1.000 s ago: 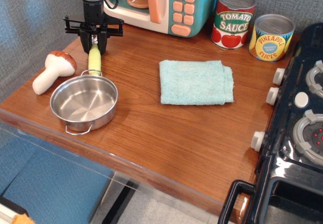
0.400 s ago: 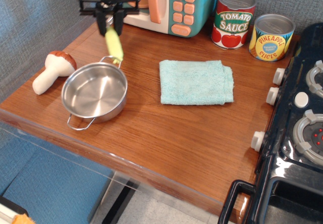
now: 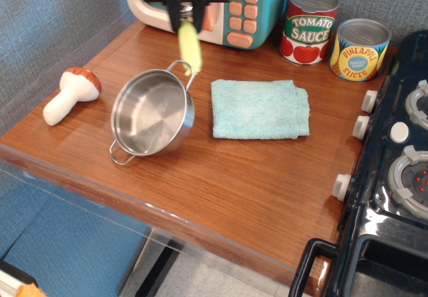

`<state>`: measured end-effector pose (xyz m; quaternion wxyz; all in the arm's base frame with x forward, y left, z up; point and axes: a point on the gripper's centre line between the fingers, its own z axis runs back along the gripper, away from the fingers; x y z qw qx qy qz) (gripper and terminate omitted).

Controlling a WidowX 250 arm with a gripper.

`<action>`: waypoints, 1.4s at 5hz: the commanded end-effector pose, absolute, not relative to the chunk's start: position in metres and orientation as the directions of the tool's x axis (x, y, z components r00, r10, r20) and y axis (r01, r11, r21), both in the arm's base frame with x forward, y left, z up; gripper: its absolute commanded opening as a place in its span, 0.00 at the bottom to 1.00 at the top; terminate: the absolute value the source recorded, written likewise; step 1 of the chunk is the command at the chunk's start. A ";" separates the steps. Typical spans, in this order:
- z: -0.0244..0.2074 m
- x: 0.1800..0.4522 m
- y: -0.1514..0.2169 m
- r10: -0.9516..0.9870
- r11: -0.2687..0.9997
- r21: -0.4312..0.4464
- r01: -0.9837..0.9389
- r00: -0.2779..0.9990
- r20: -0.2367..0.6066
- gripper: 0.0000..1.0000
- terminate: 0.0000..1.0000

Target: Move the corn to the front right of the counter

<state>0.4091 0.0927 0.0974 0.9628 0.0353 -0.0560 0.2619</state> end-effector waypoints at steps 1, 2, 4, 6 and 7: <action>0.112 0.389 0.056 0.429 0.867 0.180 -0.466 0.879 0.210 0.00 0.00; 0.098 0.395 0.073 0.460 0.831 0.243 -0.501 0.863 0.209 0.00 0.00; 0.086 0.351 0.085 0.409 0.829 0.346 -0.440 0.898 0.163 0.00 0.00; 0.109 0.333 0.042 0.283 0.923 0.211 -0.322 0.939 0.193 0.00 0.00; 0.100 0.320 0.005 0.187 0.963 0.173 -0.209 0.973 0.132 0.00 0.00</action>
